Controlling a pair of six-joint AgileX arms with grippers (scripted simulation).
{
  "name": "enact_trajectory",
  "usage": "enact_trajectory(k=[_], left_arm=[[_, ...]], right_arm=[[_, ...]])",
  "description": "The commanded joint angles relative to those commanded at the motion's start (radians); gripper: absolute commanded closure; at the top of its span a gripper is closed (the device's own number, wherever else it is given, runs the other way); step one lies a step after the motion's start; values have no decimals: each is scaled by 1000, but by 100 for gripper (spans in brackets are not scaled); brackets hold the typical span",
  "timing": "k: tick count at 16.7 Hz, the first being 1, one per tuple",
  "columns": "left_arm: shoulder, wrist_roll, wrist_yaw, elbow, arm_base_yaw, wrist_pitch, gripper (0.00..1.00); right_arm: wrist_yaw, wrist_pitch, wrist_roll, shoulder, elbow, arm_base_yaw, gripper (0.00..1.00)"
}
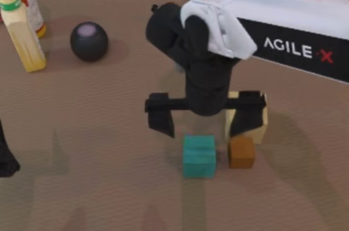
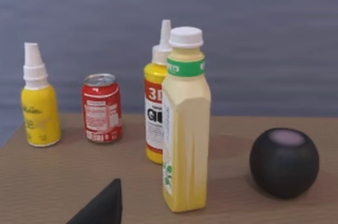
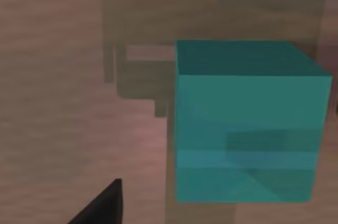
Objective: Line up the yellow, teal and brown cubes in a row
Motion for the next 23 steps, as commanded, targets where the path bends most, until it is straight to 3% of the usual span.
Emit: enact_trajectory(k=[9,15,23], left_arm=[[0,0,0,0,0,0,0],[0,0,0,0,0,0,0],[0,0,0,0,0,0,0]], right_arm=[[-13,-31,-160,42,61,-255,0],[-12,-14,-161,44,45,-256,0],[-12,264,-160,141,-132,-257,0]])
